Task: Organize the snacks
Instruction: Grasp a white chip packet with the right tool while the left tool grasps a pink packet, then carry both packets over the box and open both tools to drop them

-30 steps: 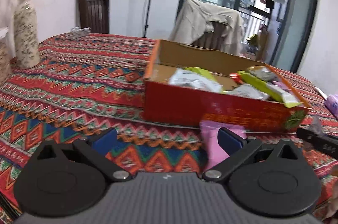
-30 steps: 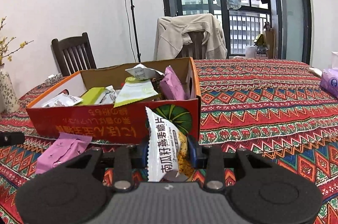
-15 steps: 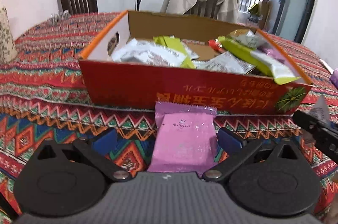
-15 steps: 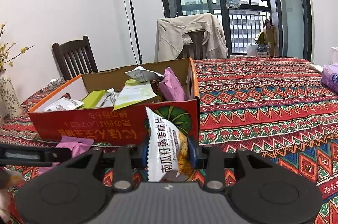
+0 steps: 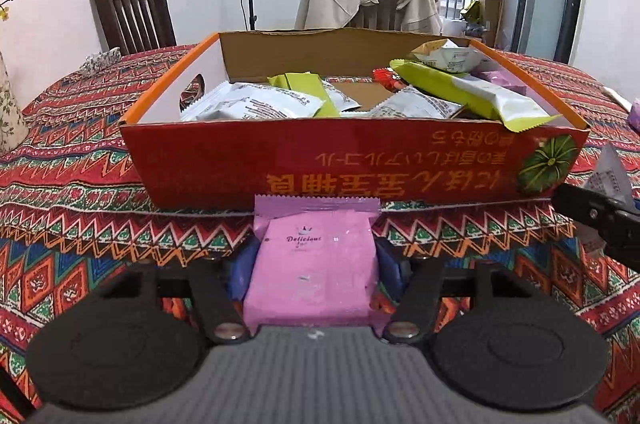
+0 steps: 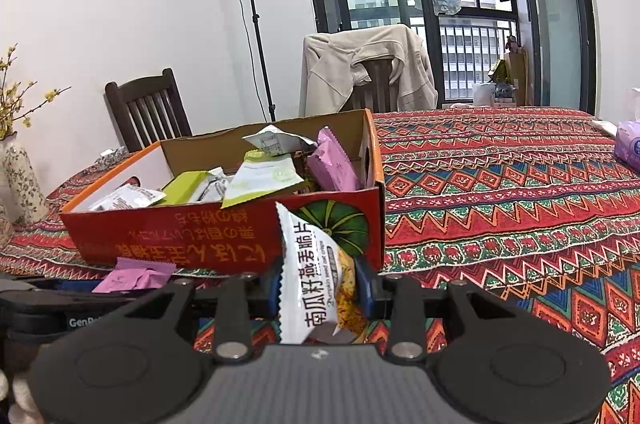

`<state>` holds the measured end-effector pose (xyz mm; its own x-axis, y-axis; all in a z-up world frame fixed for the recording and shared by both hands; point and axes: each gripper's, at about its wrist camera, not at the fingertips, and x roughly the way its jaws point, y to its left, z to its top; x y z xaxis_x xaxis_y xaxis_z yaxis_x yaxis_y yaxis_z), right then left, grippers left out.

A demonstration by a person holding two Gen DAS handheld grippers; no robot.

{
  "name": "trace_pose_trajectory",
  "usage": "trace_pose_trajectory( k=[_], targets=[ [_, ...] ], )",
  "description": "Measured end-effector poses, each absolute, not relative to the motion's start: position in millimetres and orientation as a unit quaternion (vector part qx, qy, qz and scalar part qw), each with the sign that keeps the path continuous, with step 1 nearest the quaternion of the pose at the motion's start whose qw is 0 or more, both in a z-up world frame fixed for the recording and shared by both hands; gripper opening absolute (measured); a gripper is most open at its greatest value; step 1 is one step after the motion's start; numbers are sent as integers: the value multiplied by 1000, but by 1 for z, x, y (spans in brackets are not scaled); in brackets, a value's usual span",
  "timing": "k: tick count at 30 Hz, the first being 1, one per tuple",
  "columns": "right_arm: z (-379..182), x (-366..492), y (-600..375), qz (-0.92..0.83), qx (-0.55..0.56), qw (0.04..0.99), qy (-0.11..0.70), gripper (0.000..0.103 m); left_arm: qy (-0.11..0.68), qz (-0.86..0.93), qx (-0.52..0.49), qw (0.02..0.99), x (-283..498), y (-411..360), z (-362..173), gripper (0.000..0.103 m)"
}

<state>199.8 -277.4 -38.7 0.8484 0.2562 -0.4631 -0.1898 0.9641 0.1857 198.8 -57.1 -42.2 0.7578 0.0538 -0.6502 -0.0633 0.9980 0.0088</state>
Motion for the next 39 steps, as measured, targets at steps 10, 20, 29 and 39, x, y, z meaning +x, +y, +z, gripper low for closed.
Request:
trace_pose_trajectory(
  k=[10,20,29,39],
  targets=[
    [-40,199,-277,121,67,959,247,35,325,30,-17,945,184,-48,-31,63],
    [-36,190,-272,131,54,965,222,35,286,43,-56,956,161,-27,-4,63],
    [-18,171,-257,141,23,974,175,35,251,34,-56,966,162,-17,23,63],
    [32,191,-228,159,-6,978,133,35,219,26,-59,974,196,-8,51,63]
  ],
)
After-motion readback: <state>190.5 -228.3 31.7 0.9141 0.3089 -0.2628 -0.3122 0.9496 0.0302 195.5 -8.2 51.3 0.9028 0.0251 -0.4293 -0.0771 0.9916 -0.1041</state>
